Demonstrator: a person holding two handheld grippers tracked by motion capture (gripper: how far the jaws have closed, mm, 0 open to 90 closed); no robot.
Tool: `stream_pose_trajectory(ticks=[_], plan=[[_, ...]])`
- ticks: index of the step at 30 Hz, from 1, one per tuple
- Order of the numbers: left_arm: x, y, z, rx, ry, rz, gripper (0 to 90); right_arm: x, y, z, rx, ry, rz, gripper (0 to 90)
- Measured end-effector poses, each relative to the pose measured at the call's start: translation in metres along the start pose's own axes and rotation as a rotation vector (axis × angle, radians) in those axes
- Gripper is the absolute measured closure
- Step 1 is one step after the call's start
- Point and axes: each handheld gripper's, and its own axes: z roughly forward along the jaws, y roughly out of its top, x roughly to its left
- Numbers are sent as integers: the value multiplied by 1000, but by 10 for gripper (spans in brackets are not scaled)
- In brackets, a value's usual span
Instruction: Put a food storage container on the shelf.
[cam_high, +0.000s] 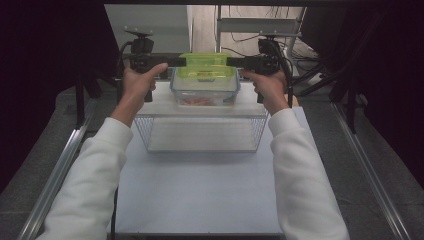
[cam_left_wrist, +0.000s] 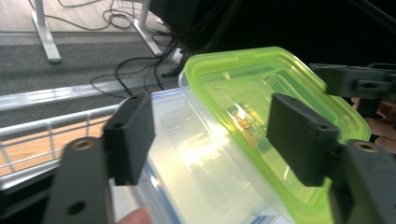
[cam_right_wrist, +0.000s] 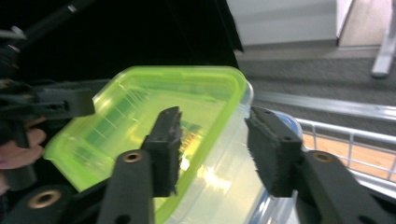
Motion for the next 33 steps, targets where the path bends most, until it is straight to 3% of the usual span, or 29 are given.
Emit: stream_pose_trajectory(ticks=[4,10,14,17,19,22,28,33], plan=[[-2,0,-15,-15,-11,34,268,0,0,-13,-25,7,-3,488],[-6,-14,-38,-7,-46,61,359,-2,-12,-33,5,43,-8,477],[-8,-26,-47,32,-41,92,493,-7,-24,-44,28,60,-25,474],[-8,-32,-52,56,-63,105,656,-10,-31,-50,42,67,-28,474],[-10,-36,-50,90,-91,132,795,-10,-36,-54,59,68,-42,472],[-15,-43,-40,133,-118,157,891,-9,-40,-56,65,75,-48,469],[-26,-49,-16,168,-136,179,898,-8,-49,-53,101,77,-71,467],[-27,-48,-3,172,-137,171,898,-11,-52,-50,108,80,-66,467]])
